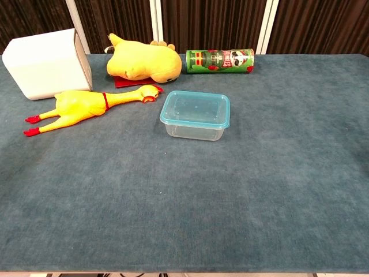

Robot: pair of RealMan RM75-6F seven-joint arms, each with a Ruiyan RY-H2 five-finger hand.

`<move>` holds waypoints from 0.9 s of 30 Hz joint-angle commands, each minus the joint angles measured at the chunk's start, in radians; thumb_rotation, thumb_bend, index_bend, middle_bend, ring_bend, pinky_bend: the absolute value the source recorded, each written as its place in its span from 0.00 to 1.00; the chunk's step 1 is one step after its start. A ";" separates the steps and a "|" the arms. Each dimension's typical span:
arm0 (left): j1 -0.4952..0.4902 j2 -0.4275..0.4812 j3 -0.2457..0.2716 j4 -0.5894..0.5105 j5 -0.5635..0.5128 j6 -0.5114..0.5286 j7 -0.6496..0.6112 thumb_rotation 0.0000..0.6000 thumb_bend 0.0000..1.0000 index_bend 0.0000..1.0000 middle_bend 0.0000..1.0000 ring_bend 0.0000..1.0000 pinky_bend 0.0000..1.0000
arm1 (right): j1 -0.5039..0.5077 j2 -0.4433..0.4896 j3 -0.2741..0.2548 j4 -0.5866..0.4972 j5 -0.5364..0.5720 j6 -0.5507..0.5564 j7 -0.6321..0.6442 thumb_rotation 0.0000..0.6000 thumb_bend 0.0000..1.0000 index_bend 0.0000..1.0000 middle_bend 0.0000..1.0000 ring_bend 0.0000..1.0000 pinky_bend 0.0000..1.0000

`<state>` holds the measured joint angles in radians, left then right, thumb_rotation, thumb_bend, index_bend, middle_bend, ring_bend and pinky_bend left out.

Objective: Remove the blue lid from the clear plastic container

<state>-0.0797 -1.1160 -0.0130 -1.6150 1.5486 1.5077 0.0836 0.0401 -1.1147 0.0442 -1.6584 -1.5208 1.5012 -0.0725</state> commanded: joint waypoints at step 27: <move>-0.011 0.009 0.004 -0.017 -0.006 -0.029 -0.002 1.00 0.00 0.00 0.00 0.00 0.00 | -0.001 0.003 0.001 -0.010 0.012 -0.007 0.006 1.00 0.31 0.00 0.00 0.00 0.00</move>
<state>-0.0899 -1.1074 -0.0096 -1.6312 1.5413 1.4781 0.0806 0.0394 -1.1115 0.0456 -1.6681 -1.5091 1.4950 -0.0666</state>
